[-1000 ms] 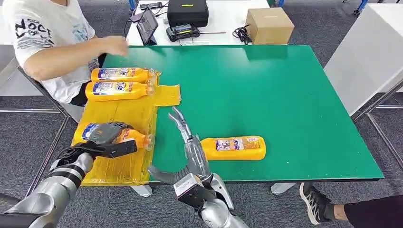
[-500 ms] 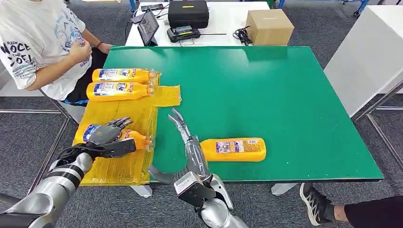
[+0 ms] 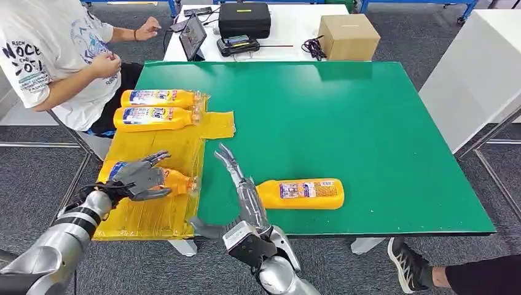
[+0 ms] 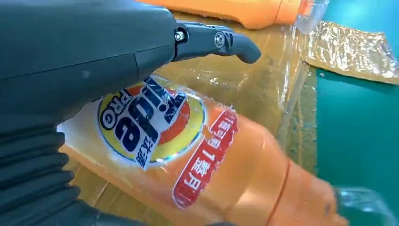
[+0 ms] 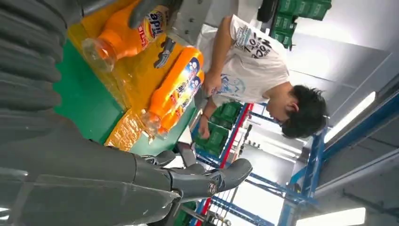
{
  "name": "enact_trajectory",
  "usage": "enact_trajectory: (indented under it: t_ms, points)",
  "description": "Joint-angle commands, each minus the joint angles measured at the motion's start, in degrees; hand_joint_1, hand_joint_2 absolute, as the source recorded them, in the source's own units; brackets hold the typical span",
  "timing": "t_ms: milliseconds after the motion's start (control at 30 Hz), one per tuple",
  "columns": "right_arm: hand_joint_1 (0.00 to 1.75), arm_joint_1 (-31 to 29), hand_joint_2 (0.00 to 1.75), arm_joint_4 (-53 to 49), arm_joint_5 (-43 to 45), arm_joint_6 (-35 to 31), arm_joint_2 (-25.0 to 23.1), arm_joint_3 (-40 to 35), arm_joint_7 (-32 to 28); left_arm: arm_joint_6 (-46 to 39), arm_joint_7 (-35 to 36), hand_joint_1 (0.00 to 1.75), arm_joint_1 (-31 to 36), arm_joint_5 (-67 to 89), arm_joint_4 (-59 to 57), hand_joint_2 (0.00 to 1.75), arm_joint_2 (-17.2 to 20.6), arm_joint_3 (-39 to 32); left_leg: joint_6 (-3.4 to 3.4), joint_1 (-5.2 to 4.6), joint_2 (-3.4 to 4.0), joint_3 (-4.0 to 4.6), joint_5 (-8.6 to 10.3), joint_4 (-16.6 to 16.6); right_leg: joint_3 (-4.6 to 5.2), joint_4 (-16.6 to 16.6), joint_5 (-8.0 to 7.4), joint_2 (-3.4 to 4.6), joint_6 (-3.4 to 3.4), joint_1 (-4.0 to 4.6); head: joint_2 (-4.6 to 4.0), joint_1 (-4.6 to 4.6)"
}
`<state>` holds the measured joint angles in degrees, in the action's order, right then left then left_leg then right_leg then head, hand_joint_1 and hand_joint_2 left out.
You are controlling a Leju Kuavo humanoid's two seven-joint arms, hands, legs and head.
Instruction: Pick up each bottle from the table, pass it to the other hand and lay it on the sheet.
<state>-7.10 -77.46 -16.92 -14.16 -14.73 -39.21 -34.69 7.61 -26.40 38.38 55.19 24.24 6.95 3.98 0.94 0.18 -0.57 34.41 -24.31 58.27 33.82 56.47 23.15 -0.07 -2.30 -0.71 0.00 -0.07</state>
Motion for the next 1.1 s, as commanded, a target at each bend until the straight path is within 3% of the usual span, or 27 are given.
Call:
enact_trajectory:
  t_ms: [33, 133, 200, 333, 433, 500, 533, 567, 600, 767, 900, 1000, 1100]
  points:
    - [0.0, -2.4, 1.75, 5.03, 0.57, 0.52, -0.75, -0.96, 0.31, 5.61, -2.84, 0.0, -5.03, -7.54, -2.11, 0.0, 0.2, -3.79, -0.05, -0.02, 0.41, -0.22, -0.04, -0.18, -0.06, -0.15, -0.07, 0.37, 0.08, -0.01, 0.0, 0.0]
    - [0.0, -2.12, 1.75, 4.96, 0.69, 0.41, -0.61, -1.0, 0.36, 3.26, -3.29, 0.0, -5.6, -10.4, -0.39, 0.0, -1.84, -4.88, -0.02, -0.04, 0.2, -0.19, -0.02, -0.15, -0.08, -0.1, -0.01, 0.16, 0.05, -0.04, 0.0, 0.0]
    - [0.0, -1.31, 1.75, 4.43, 0.72, -0.32, -0.59, -0.55, 0.83, -9.99, -6.07, 0.0, -6.12, -14.27, 3.13, 0.0, -5.06, -7.05, -0.01, -0.05, 0.14, -0.11, -0.01, -0.1, 0.0, -0.07, 0.0, 0.09, 0.03, -0.04, 0.0, 0.0]
    - [0.0, -2.44, 1.75, 7.57, 1.04, -1.14, 0.04, -1.16, 0.79, -25.76, -6.05, 0.0, -3.6, -19.61, 6.25, 0.0, -9.88, -13.46, 0.0, 0.0, -0.09, 0.07, 0.01, -0.01, 0.08, -0.06, 0.02, -0.11, 0.04, 0.0, 0.0, 0.0]
    - [0.0, -2.65, 1.75, 8.02, 1.24, -1.37, -0.04, -1.36, 0.59, -27.77, -6.59, 0.0, -2.61, -19.83, 6.41, 0.0, -9.75, -13.73, 0.08, 0.0, -0.06, 0.46, 0.12, 0.02, 0.47, -0.04, -0.03, -0.11, 0.03, 0.0, 0.0, 0.02]
    - [0.0, -2.9, 1.75, 8.15, 1.4, -2.26, 0.13, -1.85, 0.47, -33.39, -9.89, 0.0, -2.43, -23.22, 7.68, 0.0, -10.73, -16.79, 0.07, 0.02, 0.05, 0.54, 0.08, 0.03, 0.58, -0.05, -0.06, 0.0, 0.01, 0.03, 0.0, 0.02]
    - [0.0, -2.95, 1.75, 8.31, 2.73, -0.96, 0.2, -1.92, 0.78, -40.55, -12.12, 0.0, -2.25, -24.56, 9.14, 0.0, -11.55, -19.12, 0.05, 0.03, 0.02, 0.5, 0.06, 0.0, 0.52, -0.06, -0.02, -0.06, 0.03, 0.04, 0.0, 0.02]
    - [0.0, -3.11, 1.75, 8.51, 3.41, 0.07, 0.39, -2.2, 1.04, -40.38, -13.45, 0.0, -1.85, -26.82, 9.73, 0.0, -11.97, -20.42, 0.07, 0.01, 0.01, 0.54, 0.08, 0.02, 0.58, -0.03, -0.04, -0.05, -0.01, 0.01, 0.0, 0.02]
    - [0.0, -3.36, 1.75, 8.86, 3.43, 0.3, 0.68, -2.74, 0.93, -45.92, -13.6, 0.0, -2.31, -26.43, 13.46, 0.0, -11.53, -18.5, 0.04, 0.08, -0.01, 0.49, 0.02, 0.02, 0.49, -0.07, 0.01, -0.1, 0.04, 0.09, 0.0, 0.02]
    - [0.0, -3.18, 1.75, 10.1, 4.45, -0.86, 0.78, -2.58, 0.53, -47.61, -13.6, 0.0, -2.9, -25.98, 19.44, 0.0, -10.28, -18.17, 0.05, 0.07, 0.13, 0.74, 0.03, 0.05, 0.83, -0.03, -0.02, 0.04, 0.02, 0.11, 0.0, 0.0]
    - [0.0, -2.55, 1.75, 9.54, 4.16, -2.95, 1.23, -1.62, 0.06, -47.61, -13.6, 0.0, -4.09, -31.08, 24.02, 0.0, -11.44, -18.26, 0.07, 0.09, 0.08, 0.82, 0.02, 0.04, 0.87, -0.04, 0.01, -0.01, 0.0, 0.12, 0.0, 0.02]
    - [0.0, -0.84, 1.75, 4.88, -1.6, -9.26, 3.1, 1.11, 2.85, -41.38, -13.6, 0.0, -4.71, -40.36, 22.35, 0.0, -12.55, -19.43, 0.09, 0.07, 0.02, 0.88, 0.06, 0.02, 0.91, -0.06, 0.0, -0.06, -0.02, 0.08, 0.0, 0.02]
    - [0.0, -0.91, 1.75, 2.6, -3.68, -9.11, 4.83, 2.9, 4.51, -40.61, -13.6, 0.0, -6.55, -41.28, 23.91, 0.0, -12.53, -18.05, 0.09, 0.03, 0.01, 0.77, 0.03, -0.03, 0.79, -0.11, 0.02, -0.08, -0.01, 0.05, 0.0, 0.0]
